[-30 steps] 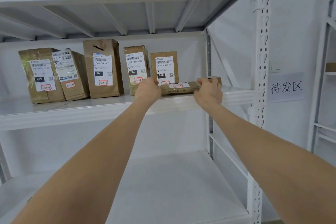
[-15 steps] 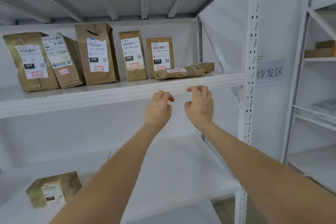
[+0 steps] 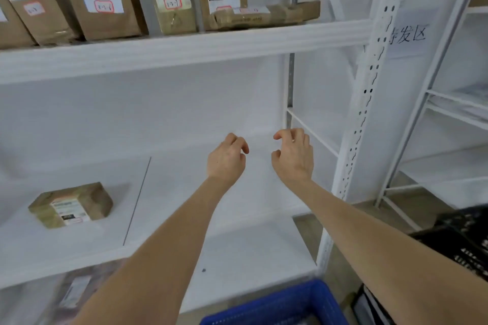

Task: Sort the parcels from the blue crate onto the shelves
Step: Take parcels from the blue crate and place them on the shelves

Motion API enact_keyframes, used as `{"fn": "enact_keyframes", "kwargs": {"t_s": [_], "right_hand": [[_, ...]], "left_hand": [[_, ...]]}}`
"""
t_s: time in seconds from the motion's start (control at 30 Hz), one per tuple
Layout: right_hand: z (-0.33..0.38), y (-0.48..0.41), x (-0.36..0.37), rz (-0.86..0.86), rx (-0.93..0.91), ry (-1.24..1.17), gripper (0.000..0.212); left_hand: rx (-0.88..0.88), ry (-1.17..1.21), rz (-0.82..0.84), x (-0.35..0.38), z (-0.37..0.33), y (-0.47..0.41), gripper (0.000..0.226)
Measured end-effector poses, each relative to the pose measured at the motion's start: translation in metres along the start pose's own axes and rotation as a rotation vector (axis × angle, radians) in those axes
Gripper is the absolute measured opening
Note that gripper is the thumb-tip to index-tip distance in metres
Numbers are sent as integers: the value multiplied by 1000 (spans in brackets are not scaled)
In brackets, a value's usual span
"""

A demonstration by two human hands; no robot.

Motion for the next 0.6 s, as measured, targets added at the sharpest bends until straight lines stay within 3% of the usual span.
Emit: {"fn": "enact_keyframes", "kwargs": {"t_s": [0.13,0.27,0.43,0.6], "right_hand": [[-37,49,58,130,-8,-24,42],[-81,110,123,367,8,-29,45],[-146,202,200,641,15,-61,45],[-212,299,271,834,55,-64,41]], "left_hand": [[-124,17,158,70,21,40,25],[-259,25,315,149,41,89,27],[-562,-3,761,278,75,178,26],[-757,92,1015,392,89,281,32]]}}
Point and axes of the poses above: each hand's wrist, its own y-axis away from the middle knuckle, its own x-axis out of the palm, z = x × y, the point moved 8 cm from there along -y, towards the middle knuckle, and after that the axes turned 8 degrees about -x, right-handed, at the moved point
